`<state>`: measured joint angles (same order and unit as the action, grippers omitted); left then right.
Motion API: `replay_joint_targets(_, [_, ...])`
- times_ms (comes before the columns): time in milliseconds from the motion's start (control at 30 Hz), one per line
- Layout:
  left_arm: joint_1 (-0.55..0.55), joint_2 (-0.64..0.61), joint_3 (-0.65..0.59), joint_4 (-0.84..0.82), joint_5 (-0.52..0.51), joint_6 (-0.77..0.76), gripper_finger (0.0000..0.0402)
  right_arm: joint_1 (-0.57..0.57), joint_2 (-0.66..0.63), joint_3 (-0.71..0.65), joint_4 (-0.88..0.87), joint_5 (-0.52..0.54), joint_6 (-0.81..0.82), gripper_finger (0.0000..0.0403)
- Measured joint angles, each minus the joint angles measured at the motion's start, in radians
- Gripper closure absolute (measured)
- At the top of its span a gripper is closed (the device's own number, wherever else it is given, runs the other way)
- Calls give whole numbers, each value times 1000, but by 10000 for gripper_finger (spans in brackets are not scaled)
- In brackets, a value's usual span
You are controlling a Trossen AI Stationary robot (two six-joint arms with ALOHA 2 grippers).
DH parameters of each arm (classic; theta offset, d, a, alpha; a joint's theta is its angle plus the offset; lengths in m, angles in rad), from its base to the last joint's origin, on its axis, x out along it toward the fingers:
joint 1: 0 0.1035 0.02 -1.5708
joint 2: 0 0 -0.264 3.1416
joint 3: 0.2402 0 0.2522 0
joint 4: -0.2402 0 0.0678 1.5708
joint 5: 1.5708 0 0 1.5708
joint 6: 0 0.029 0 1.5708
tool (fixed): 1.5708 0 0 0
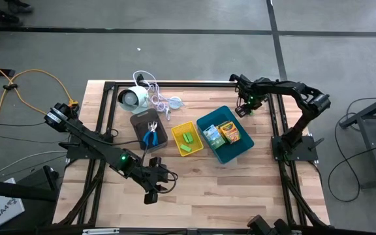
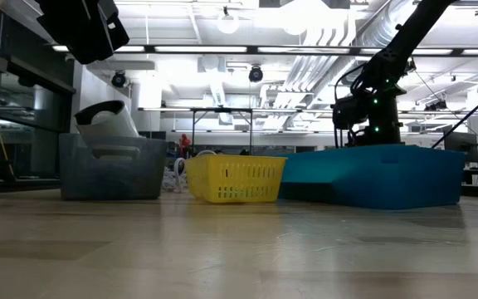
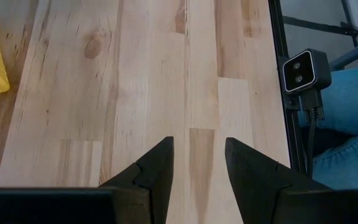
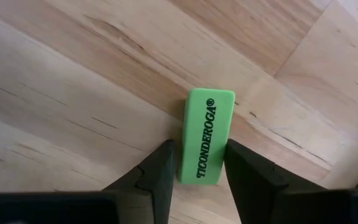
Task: Pick & Place School Supplies
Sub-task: Put the green eraser into the yellow bin
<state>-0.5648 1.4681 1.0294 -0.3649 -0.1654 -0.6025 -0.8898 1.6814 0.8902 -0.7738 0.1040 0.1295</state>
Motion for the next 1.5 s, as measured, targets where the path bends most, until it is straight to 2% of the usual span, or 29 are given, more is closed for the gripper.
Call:
replay_joint_targets(300, [0,0,0,0,0,0,260,0,0,0,0,0,0,278])
replay_joint_targets(633, [0,0,0,0,0,0,260,0,0,1,-2,-1,-3,324])
replay_joint_targets(1267, [0,0,0,0,0,0,260,0,0,6,-9,-3,-3,323])
replay_joint_targets(1500, [0,0,0,-1,1,0,260,-1,1,63,-69,-6,-3,325])
